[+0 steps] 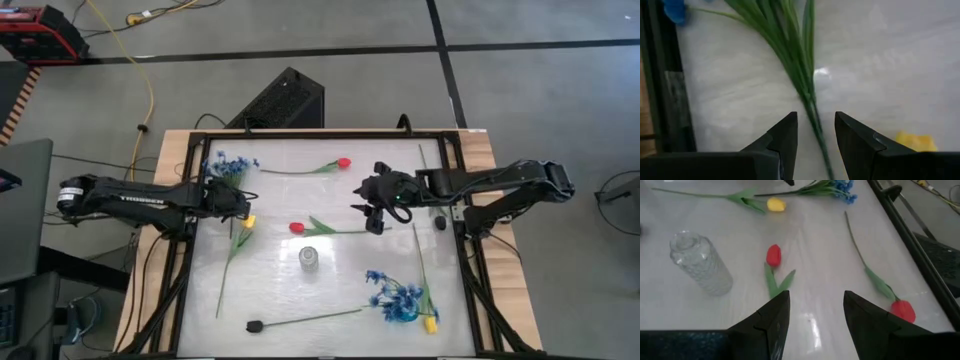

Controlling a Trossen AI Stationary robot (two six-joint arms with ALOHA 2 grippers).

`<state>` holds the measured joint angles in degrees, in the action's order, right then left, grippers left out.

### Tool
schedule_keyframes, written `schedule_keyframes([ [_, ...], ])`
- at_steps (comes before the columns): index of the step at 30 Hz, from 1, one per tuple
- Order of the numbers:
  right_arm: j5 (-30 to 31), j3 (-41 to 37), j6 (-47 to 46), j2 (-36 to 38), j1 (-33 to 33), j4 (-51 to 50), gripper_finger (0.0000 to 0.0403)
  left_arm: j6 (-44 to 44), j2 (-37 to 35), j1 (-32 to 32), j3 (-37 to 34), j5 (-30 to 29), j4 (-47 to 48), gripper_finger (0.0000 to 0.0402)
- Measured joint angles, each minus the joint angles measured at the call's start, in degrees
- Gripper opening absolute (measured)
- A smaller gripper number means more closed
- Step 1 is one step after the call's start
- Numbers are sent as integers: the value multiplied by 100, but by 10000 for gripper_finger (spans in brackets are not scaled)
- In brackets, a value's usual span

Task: Sort flowers into vase by color
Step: Put the blue flowers into the blue vase

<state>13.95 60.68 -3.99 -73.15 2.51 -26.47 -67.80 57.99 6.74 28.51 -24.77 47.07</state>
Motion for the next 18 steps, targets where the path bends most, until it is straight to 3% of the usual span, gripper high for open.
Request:
schedule_keyframes([
  [18,-70,-1,99,5,158,-26,210,-46,768,101,-691,118,-1363,119],
])
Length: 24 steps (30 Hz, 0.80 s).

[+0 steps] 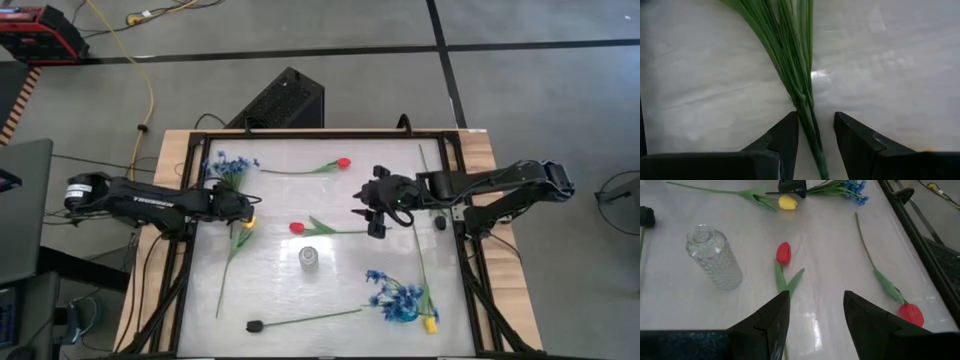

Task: Sort flowers into vase by color
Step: Put the blue flowers into the blue vase

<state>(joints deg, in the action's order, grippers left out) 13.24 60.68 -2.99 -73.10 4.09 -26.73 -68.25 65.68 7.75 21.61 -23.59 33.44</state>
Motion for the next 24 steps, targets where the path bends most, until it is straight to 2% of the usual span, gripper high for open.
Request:
schedule_keyframes([
  [4,1,-1,-275,2,54,-81,210,184,52,-2,-4,-24,-153,103],
  [10,8,0,-557,2,263,-300,210,603,74,-2,88,-340,-336,16],
  [15,49,-1,-629,-26,436,-261,210,1294,74,2,511,-1385,-411,7],
  [19,406,-1,-461,-19,498,-185,210,2310,58,85,1071,-2079,-696,2],
  [21,561,-1,-336,-3,513,-112,210,3111,11,230,1357,-1928,-1146,2],
  [24,668,-1,-22,7,438,-101,210,4383,-99,513,1611,-1090,-2341,1],
])
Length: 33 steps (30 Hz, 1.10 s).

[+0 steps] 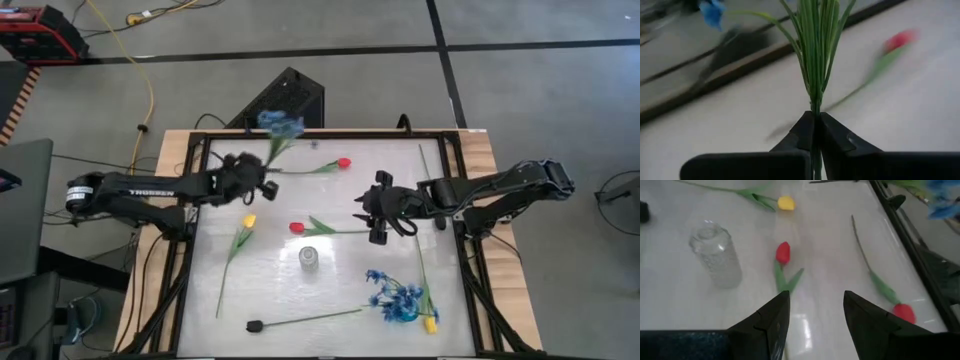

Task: Sort flowers into vase by color
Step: Put the blue flowers into the blue vase

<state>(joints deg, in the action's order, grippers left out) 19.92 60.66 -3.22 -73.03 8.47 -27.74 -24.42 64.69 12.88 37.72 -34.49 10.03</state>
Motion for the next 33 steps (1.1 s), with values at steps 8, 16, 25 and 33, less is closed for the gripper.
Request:
schedule_keyframes([
  [8,-48,0,560,89,-451,246,210,716,-435,890,-583,4056,-4017,0],
  [16,-1511,0,678,-117,-1139,2218,210,66,382,640,-855,5029,-6433,0],
  [25,-1756,-2,631,-1144,-1519,3814,210,80,1412,385,-352,5524,-7554,0],
  [33,-2395,0,627,-1377,-1620,4079,210,261,1893,401,-96,5509,-7561,0],
])
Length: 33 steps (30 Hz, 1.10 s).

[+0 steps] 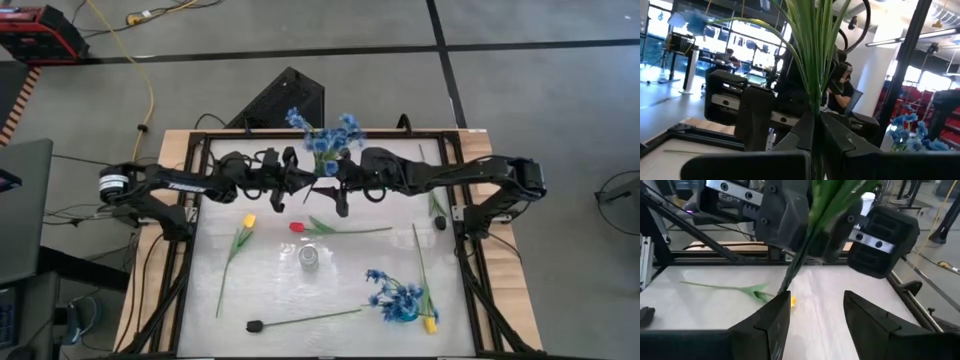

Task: Sort flowers into vase by color
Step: Put the blue flowers into the blue vase

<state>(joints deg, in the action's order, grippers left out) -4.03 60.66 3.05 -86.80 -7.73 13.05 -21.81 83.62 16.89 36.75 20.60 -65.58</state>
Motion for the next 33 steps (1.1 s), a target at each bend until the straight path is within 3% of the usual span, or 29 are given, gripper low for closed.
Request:
schedule_keyframes([
  [10,-594,0,2,116,-191,-386,210,296,-24,89,6,-31,58,0],
  [23,-622,0,-334,122,-219,502,204,366,-24,76,6,-321,-79,0],
  [28,-466,0,-455,122,-221,548,168,366,-24,76,6,-347,-201,0],
  [33,-335,0,-471,125,-256,610,100,303,-24,76,6,-465,-206,0],
])
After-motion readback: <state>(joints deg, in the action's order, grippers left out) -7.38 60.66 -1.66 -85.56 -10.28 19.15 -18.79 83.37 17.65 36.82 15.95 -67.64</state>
